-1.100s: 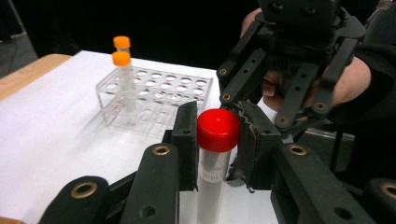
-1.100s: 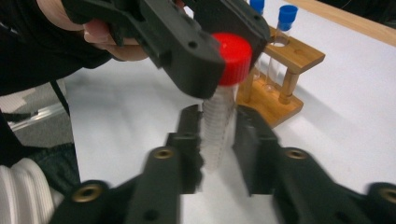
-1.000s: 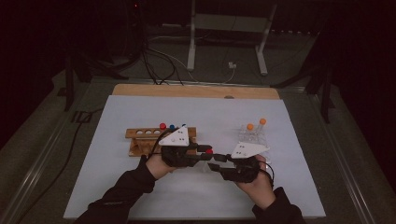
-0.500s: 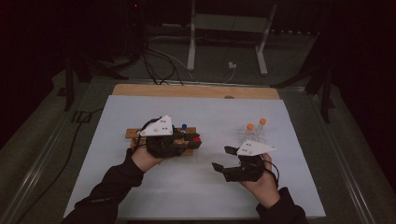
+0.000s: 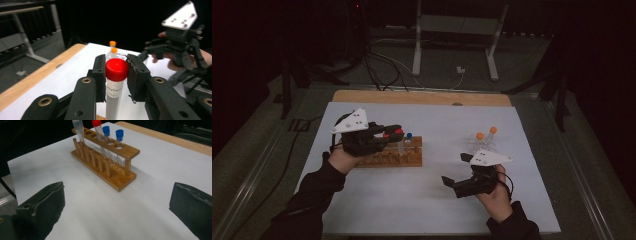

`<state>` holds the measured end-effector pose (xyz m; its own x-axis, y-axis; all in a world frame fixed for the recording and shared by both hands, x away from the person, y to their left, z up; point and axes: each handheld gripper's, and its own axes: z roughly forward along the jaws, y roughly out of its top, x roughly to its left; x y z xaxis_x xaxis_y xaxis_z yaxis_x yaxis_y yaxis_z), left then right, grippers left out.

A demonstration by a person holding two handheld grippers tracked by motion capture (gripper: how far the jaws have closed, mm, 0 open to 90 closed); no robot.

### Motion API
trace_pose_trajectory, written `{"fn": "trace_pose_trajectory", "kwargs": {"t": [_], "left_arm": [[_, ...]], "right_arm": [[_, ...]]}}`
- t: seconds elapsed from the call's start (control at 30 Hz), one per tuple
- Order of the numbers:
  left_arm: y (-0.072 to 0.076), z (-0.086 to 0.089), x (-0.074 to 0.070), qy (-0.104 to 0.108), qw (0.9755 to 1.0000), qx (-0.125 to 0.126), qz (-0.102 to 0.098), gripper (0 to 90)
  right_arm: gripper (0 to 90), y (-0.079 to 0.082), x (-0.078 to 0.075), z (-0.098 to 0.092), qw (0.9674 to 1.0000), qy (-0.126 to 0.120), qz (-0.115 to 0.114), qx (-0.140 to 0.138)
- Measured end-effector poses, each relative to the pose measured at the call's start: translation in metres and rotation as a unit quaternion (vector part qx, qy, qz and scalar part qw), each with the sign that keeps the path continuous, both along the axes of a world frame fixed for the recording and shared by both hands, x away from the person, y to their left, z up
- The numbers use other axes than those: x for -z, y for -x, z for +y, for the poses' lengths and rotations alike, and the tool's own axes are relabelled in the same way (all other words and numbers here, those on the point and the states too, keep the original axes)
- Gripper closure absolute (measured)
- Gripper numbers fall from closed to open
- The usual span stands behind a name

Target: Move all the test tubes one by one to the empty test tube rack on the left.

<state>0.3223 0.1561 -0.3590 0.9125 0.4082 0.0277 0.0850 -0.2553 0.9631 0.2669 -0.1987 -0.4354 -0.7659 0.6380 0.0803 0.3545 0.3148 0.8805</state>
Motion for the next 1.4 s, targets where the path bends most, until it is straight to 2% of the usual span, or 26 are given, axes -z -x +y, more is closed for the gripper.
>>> {"fn": "trace_pose_trajectory", "kwargs": {"t": [0.2,0.4,0.67,0.93,1.4], "left_arm": [[-0.007,0.023,-0.006,0.005,0.9993,-0.036,-0.005,71.7],[-0.017,0.045,-0.009,0.011,0.9972,-0.074,-0.006,71.8],[-0.031,0.058,0.004,0.013,0.9939,-0.11,-0.002,71.7],[-0.041,0.058,0.026,0.016,0.9924,-0.122,0.012,71.8],[-0.045,0.053,0.061,0.001,0.9919,-0.122,0.034,71.7]], "right_arm": [[0.0,0.001,-0.003,-0.004,0.9999,-0.01,-0.001,0.004],[0.0,0.0,-0.003,-0.006,0.9999,-0.016,0.002,0.004],[0.0,0.0,-0.003,-0.006,0.9999,-0.013,0.001,0.004],[0.0,0.0,-0.003,-0.007,0.9999,-0.012,0.001,0.004],[0.0,0.001,-0.002,-0.009,0.9999,-0.014,0.002,0.004]]}}
